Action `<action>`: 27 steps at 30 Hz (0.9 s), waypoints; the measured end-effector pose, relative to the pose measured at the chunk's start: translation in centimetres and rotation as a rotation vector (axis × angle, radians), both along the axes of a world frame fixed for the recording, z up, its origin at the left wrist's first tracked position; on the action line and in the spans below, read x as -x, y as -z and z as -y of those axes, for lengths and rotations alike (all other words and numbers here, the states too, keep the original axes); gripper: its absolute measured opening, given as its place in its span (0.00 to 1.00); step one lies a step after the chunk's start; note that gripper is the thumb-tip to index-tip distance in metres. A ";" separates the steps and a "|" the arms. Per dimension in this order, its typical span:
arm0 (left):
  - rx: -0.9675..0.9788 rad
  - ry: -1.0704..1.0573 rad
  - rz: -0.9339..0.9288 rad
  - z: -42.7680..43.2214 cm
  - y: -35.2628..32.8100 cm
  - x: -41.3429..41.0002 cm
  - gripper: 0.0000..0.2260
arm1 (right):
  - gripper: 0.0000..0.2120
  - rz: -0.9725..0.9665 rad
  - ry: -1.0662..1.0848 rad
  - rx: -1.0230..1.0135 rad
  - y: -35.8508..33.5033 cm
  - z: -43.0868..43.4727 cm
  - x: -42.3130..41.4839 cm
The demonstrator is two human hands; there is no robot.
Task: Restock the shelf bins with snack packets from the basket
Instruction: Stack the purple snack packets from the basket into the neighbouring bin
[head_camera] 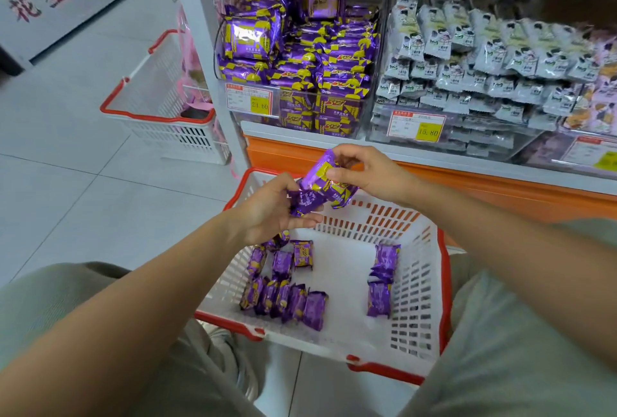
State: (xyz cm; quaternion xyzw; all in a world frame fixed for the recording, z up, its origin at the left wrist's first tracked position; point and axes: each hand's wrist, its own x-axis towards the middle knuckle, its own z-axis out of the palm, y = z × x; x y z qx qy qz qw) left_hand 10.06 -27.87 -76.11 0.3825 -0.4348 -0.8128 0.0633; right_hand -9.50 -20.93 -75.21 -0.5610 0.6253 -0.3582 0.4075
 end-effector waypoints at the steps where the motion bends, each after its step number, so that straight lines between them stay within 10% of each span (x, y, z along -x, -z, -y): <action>1: -0.025 -0.005 -0.021 0.0 -0.1 -0.1 0.17 | 0.06 -0.084 -0.020 0.030 0.1 0.0 0.0; 14: 0.160 0.004 0.047 -0.1 0.4 -1.1 0.01 | 0.21 -0.158 -0.084 0.046 0.9 -1.5 -2.1; 27: 0.527 0.157 0.118 0.2 -0.2 -2.5 0.08 | 0.36 -0.191 -0.120 0.082 0.3 -2.0 -1.7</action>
